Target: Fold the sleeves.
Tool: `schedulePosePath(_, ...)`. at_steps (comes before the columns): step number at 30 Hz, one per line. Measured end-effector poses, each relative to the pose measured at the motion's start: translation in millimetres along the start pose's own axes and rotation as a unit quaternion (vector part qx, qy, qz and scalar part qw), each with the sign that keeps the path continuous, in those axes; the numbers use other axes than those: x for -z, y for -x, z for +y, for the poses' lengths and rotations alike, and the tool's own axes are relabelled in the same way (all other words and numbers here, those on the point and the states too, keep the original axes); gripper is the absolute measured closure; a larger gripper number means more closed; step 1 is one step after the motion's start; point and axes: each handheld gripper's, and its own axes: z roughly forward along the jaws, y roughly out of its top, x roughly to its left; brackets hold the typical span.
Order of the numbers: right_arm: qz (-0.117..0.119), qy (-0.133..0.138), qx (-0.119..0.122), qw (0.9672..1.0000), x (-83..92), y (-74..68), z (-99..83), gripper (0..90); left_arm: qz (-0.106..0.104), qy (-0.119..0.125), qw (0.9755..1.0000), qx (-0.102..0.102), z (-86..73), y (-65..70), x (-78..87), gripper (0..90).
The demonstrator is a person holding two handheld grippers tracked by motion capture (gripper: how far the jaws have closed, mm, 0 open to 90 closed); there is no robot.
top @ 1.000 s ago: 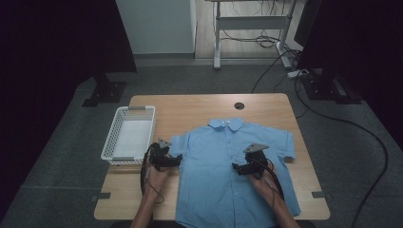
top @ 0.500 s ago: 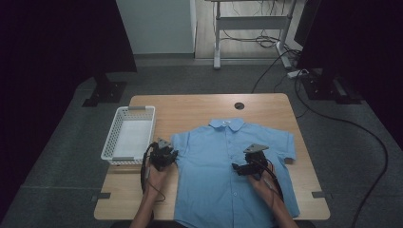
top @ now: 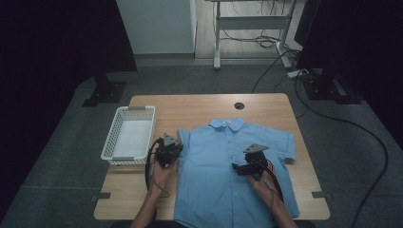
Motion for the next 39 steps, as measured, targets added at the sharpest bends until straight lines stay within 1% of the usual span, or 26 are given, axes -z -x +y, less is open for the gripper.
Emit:
schedulePosePath(3,0.000,0.000,-0.001,1.0000,0.0,-0.1,0.1,13.5,0.000,-0.008,0.9991,-0.042,7.7,20.3,-6.4,86.8)
schedulePosePath(4,0.000,0.000,-0.001,1.0000,0.0,-0.1,0.1,13.5,0.000,-0.008,0.9991,-0.042,7.7,20.3,-6.4,86.6)
schedulePosePath(5,-0.001,0.000,-0.001,1.0000,-0.1,-0.1,0.1,13.5,-0.007,-0.014,0.9985,-0.053,9.3,27.4,-10.8,86.6)
schedulePosePath(6,-0.001,0.000,0.000,1.0000,0.0,-0.1,0.0,13.5,-0.023,-0.025,0.9980,-0.053,9.1,34.6,-19.6,86.0)
schedulePosePath(7,-0.001,0.000,0.000,1.0000,0.0,-0.1,0.0,13.5,-0.023,-0.025,0.9980,-0.053,9.1,34.6,-19.6,85.6)
schedulePosePath(10,-0.001,0.000,0.000,1.0000,0.0,-0.1,0.0,13.5,-0.035,-0.047,0.9962,-0.064,5.5,41.7,-33.9,84.1)
schedulePosePath(11,-0.001,0.000,-0.001,1.0000,0.0,-0.2,0.0,13.5,-0.037,-0.053,0.9955,-0.069,3.5,44.3,-38.5,77.4)
schedulePosePath(12,-0.001,0.000,-0.001,1.0000,0.0,-0.2,0.0,13.5,-0.037,-0.053,0.9955,-0.069,3.5,44.3,-38.5,72.4)
schedulePosePath(13,-0.001,0.000,-0.001,1.0000,0.0,-0.2,0.0,13.5,-0.039,-0.051,0.9953,-0.072,3.1,45.1,-38.9,72.4)
schedulePosePath(14,-0.001,0.000,-0.001,1.0000,0.0,-0.2,0.0,13.5,-0.038,-0.046,0.9956,-0.073,3.7,45.3,-37.8,64.5)
schedulePosePath(15,-0.001,0.000,-0.001,1.0000,0.0,-0.2,0.0,13.5,-0.038,-0.040,0.9957,-0.074,5.2,44.5,-35.2,59.2)
schedulePosePath(17,-0.001,0.000,-0.001,1.0000,0.0,-0.2,0.0,13.5,-0.040,-0.026,0.9965,-0.069,10.2,41.2,-28.5,50.5)
schedulePosePath(19,-0.001,0.000,-0.001,1.0000,0.0,-0.2,0.0,13.5,-0.037,-0.010,0.9974,-0.061,15.6,35.2,-20.3,44.7)
schedulePosePath(20,-0.001,0.000,-0.001,1.0000,0.0,-0.2,0.0,13.5,-0.037,-0.001,0.9978,-0.054,17.9,31.1,-16.6,42.0)
schedulePosePath(22,-0.001,0.000,-0.001,1.0000,0.0,-0.2,0.0,13.5,-0.038,0.014,0.9987,-0.032,21.4,19.8,-10.5,37.2)
schedulePosePath(24,-0.001,0.000,-0.001,1.0000,0.0,-0.3,0.0,13.5,-0.035,0.013,0.9992,-0.013,21.3,8.8,-9.4,32.6)
schedulePosePath(25,-0.001,0.000,-0.001,1.0000,0.0,-0.3,0.0,13.5,-0.033,0.012,0.9993,-0.008,20.2,5.8,-10.0,30.7)
schedulePosePath(26,-0.001,0.000,-0.001,1.0000,0.0,-0.3,0.0,13.5,-0.034,0.008,0.9994,0.001,17.4,1.9,-12.4,29.9)
schedulePosePath(28,-0.001,0.000,-0.001,1.0000,0.0,-0.3,0.0,13.5,-0.032,-0.006,0.9995,0.007,10.8,-2.0,-19.4,27.8)
schedulePosePath(31,0.000,0.000,-0.001,1.0000,0.0,-0.4,0.1,13.2,-0.031,-0.036,0.9988,0.010,-2.5,-3.3,-33.8,27.0)
schedulePosePath(34,0.000,-0.001,0.000,1.0000,-0.1,-0.6,0.1,12.7,-0.038,-0.053,0.9979,0.010,-12.5,-0.6,-42.4,26.4)
schedulePosePath(35,0.000,-0.001,0.000,1.0000,-0.1,-0.6,0.1,12.6,-0.033,-0.046,0.9984,0.005,-15.3,1.4,-43.6,25.8)
schedulePosePath(36,0.000,-0.001,0.000,1.0000,-0.2,-0.5,0.1,12.4,-0.028,-0.039,0.9988,-0.006,-17.9,4.0,-43.9,23.4)
schedulePosePath(39,0.001,-0.002,0.000,1.0000,-0.5,-0.6,0.4,11.8,-0.032,-0.037,0.9988,-0.010,-19.4,4.8,-42.8,22.7)
